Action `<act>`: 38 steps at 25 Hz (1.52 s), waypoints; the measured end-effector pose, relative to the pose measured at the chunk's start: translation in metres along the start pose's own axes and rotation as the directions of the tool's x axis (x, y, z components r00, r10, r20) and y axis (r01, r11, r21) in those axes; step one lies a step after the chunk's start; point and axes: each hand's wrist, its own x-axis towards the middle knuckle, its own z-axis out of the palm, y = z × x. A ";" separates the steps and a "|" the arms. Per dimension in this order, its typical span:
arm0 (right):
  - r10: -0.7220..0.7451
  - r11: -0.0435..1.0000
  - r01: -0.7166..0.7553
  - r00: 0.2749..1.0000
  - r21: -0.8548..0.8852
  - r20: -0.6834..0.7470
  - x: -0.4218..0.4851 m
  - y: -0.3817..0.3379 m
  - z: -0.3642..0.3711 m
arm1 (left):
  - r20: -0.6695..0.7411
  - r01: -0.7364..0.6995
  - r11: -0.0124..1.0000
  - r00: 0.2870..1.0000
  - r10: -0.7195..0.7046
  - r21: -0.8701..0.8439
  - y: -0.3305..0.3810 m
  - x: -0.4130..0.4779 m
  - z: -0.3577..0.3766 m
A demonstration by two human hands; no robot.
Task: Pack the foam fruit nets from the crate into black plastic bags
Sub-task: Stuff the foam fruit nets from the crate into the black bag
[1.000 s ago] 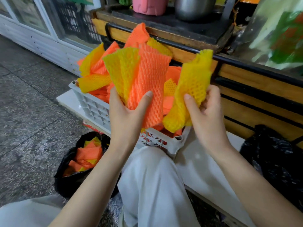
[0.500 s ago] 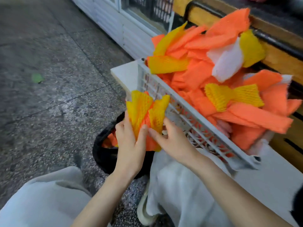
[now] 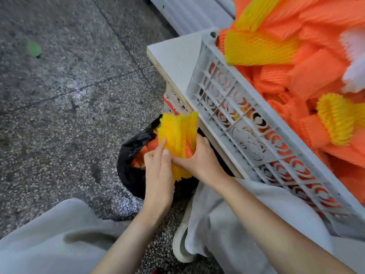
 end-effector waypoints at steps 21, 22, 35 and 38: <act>0.073 0.997 -0.073 0.997 -0.008 0.005 0.104 0.054 0.087 | -0.077 0.073 0.382 0.997 -0.007 0.921 -0.076 0.154 -0.055; 0.038 0.993 -0.029 0.996 -0.116 0.074 0.100 0.062 0.090 | -0.078 0.085 0.483 0.996 -0.034 0.872 -0.075 0.154 -0.054; 0.061 0.880 0.076 0.961 -0.469 0.270 0.092 0.042 0.096 | 0.020 0.269 0.898 0.956 -0.294 0.348 -0.017 0.095 -0.064; -0.087 0.983 0.108 0.987 -0.150 0.138 0.087 0.019 0.116 | -0.048 0.355 0.913 0.935 -0.352 0.202 -0.021 0.095 -0.068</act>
